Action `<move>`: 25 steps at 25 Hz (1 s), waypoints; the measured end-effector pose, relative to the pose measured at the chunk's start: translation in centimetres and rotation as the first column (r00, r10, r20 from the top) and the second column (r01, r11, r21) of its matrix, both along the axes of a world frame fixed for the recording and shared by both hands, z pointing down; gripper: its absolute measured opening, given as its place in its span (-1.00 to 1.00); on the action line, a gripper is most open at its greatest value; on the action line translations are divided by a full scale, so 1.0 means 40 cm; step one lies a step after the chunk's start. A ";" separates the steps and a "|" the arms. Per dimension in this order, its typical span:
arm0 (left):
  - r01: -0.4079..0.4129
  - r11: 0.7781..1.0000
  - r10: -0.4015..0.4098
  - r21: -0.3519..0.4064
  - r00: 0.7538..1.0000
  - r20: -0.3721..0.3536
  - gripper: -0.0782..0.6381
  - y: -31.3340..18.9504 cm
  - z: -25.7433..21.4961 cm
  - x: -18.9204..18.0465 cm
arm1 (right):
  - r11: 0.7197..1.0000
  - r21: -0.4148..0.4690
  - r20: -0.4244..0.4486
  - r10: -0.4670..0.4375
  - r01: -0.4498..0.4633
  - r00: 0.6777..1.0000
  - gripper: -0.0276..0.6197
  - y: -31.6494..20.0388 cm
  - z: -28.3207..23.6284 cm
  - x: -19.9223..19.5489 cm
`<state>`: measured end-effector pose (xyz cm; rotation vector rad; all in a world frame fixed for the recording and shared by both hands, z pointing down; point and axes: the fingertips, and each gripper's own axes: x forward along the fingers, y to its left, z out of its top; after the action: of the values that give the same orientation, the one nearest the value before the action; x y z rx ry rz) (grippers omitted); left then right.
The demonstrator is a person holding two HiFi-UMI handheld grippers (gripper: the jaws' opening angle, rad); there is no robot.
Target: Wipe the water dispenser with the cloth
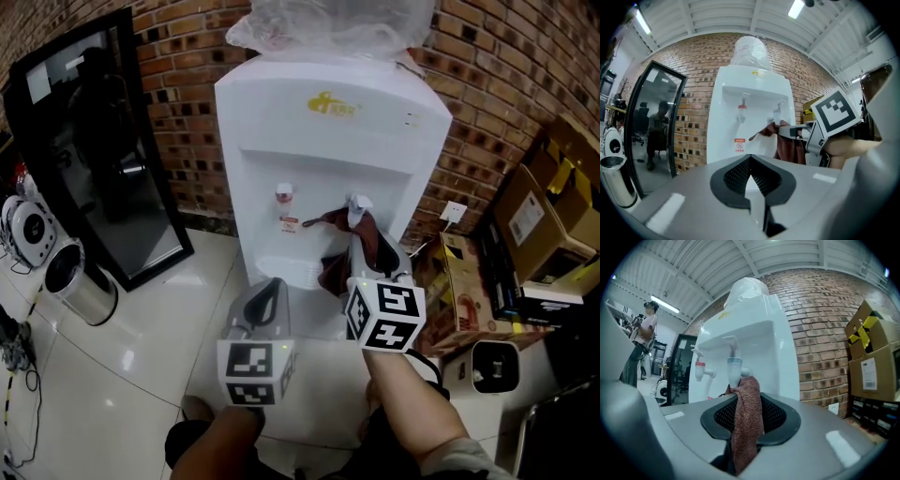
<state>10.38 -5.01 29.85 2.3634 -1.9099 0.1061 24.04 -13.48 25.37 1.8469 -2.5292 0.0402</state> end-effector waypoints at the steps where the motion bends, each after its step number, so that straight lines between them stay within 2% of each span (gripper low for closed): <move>1: -0.003 1.000 0.003 0.001 1.000 0.003 -0.78 -0.001 0.002 0.004 | 1.000 0.012 -0.010 0.007 -0.007 1.000 -0.56 0.007 -0.007 0.010; 8: -0.015 1.000 0.015 0.016 1.000 0.022 -0.78 -0.003 0.003 0.027 | 0.980 0.188 -0.062 0.079 -0.067 0.995 -0.56 0.066 -0.119 0.109; 14: -0.021 1.000 0.020 0.019 0.999 0.031 -0.78 -0.005 0.005 0.047 | 0.974 0.186 -0.047 0.137 -0.127 0.989 -0.56 0.049 -0.133 0.209; 20: -0.012 1.000 0.012 0.013 1.000 0.016 -0.78 -0.010 0.011 0.043 | 0.976 0.175 -0.058 0.141 -0.129 0.988 -0.56 0.037 -0.115 0.218; 23: 0.002 1.000 -0.003 0.026 1.000 0.008 -0.78 -0.010 -0.002 0.023 | 0.970 0.226 -0.048 0.103 -0.090 0.993 -0.56 0.068 -0.140 0.189; 25: 0.024 0.999 -0.024 0.033 1.000 0.000 -0.78 -0.008 -0.013 -0.006 | 0.961 0.274 -0.057 0.049 -0.032 0.997 -0.55 0.095 -0.158 0.138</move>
<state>10.13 -5.32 29.34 2.3606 -1.9549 0.0736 29.58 -9.67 19.06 1.9525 -2.5618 -0.3802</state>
